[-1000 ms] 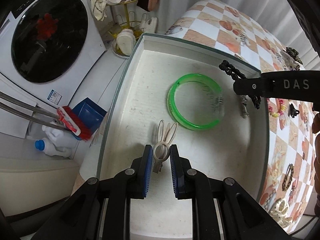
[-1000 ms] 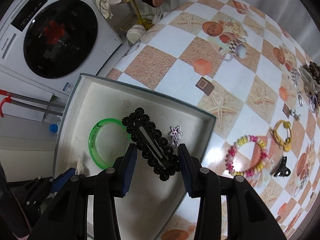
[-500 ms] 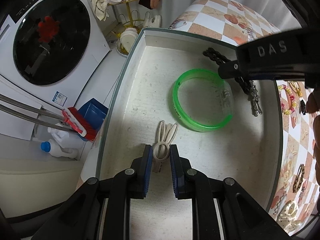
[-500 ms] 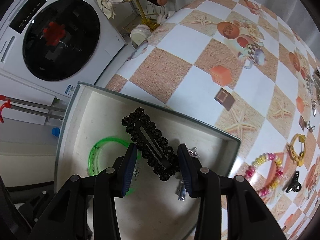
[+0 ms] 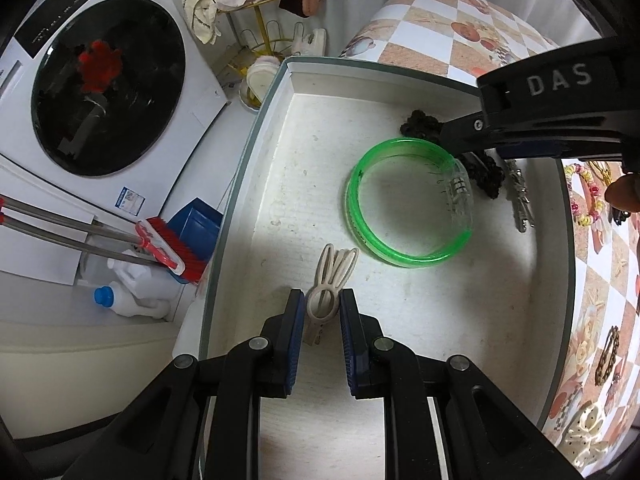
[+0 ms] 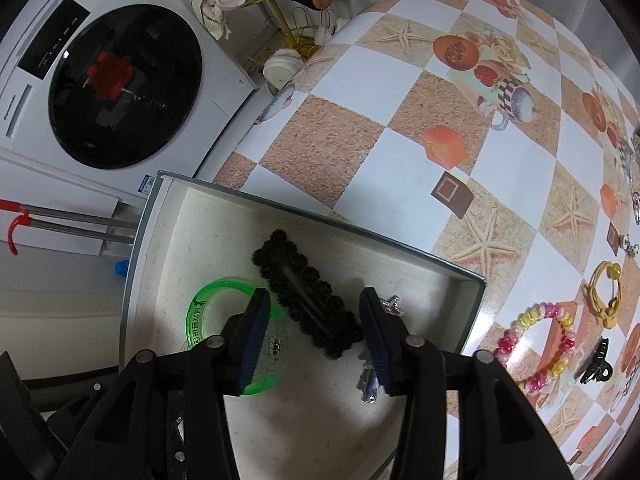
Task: Organize jewelry
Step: 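Open the right tool to release the black clip in the tray while the left tool releases the bunny clip, then move both open tools away from the tray back over the table, then grasp the small silver charm with the right tool while the left tool grasps the braided rope bracelet, then carry the silver charm in the right tool to the tray while the left tool carries the rope bracelet, then open the right tool to drop the charm inside the green bangle while the left tool releases the rope bracelet, then move both open tools from the tray back over the table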
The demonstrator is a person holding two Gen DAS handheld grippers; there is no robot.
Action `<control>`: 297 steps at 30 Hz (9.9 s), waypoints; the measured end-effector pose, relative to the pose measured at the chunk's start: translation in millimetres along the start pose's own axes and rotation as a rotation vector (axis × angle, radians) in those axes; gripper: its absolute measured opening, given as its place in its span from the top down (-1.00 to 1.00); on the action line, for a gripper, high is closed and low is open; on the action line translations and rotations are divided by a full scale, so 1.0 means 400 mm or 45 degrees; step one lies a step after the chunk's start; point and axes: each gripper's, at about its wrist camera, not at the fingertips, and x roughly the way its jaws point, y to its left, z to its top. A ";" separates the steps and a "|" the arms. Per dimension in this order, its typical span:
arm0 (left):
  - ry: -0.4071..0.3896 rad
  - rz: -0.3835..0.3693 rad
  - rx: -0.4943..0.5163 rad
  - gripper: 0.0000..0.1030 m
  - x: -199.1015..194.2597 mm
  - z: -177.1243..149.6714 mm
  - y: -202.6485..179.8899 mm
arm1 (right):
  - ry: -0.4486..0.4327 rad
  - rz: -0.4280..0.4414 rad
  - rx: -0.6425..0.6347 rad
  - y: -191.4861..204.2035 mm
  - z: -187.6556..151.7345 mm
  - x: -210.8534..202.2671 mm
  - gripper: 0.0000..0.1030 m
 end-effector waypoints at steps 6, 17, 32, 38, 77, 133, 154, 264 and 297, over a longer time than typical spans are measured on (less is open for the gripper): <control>0.000 0.007 0.011 0.09 -0.011 0.002 -0.003 | -0.021 0.036 0.041 -0.026 -0.010 -0.031 -0.13; -0.064 0.007 0.067 -0.88 -0.073 0.008 -0.049 | -0.086 0.098 0.167 -0.103 -0.109 -0.144 -0.34; -0.090 -0.058 0.277 -1.00 -0.154 -0.007 -0.188 | -0.183 0.127 0.532 -0.334 -0.338 -0.290 -0.97; -0.094 -0.078 0.347 -1.00 -0.182 -0.012 -0.263 | -0.233 0.055 0.631 -0.419 -0.436 -0.339 -0.99; 0.062 -0.250 0.698 -1.00 -0.132 -0.086 -0.584 | 0.018 -0.195 0.739 -0.550 -0.739 -0.247 -0.76; 0.125 -0.450 0.721 0.79 -0.158 -0.143 -0.684 | -0.123 -0.109 0.818 -0.603 -0.767 -0.326 0.70; -0.001 -0.453 0.447 0.79 -0.254 -0.091 -0.390 | -0.197 -0.061 0.617 -0.458 -0.619 -0.381 0.70; 0.050 -0.125 0.134 -0.05 -0.111 -0.062 -0.070 | -0.063 0.083 0.315 -0.177 -0.356 -0.214 -0.27; -0.039 -0.131 0.455 -1.00 -0.210 -0.007 -0.352 | -0.121 0.014 0.703 -0.491 -0.572 -0.348 -0.99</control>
